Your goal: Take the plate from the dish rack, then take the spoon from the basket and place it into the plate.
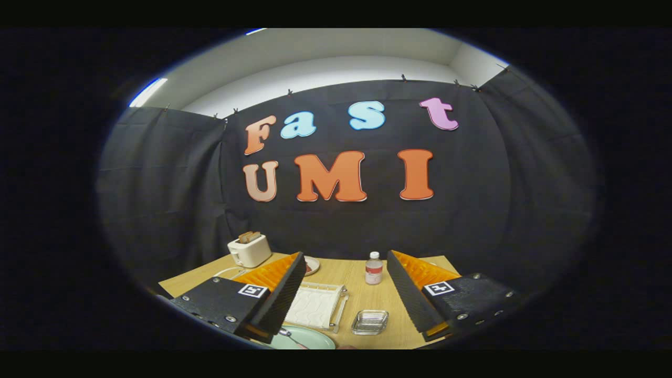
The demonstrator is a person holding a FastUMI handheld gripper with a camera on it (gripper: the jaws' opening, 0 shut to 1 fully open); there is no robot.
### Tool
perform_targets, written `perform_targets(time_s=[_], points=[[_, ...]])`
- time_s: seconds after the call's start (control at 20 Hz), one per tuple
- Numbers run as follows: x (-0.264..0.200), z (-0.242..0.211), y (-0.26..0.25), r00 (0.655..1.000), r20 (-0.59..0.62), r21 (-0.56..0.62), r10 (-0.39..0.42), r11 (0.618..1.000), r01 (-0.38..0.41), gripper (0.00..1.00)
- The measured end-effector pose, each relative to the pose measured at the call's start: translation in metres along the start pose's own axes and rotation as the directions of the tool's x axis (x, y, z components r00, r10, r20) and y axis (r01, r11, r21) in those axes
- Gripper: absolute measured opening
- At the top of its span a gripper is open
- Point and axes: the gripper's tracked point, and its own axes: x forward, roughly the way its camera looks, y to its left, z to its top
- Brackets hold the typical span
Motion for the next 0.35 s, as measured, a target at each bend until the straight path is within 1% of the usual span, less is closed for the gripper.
perform_targets(time_s=[0.1,0.2,0.3,0.35], points=[[0.001,0.02,-0.006,0.999,0.042,0.003,-0.025,1.0,0.025,0.95],[-0.001,0.037,-0.009,0.996,0.081,-0.022,-0.043,0.999,0.045,0.95],[-0.002,0.052,-0.007,0.993,0.108,-0.04,-0.04,0.998,0.045,0.96],[-0.003,0.056,-0.005,0.993,0.114,-0.031,-0.037,0.999,0.041,0.96]])
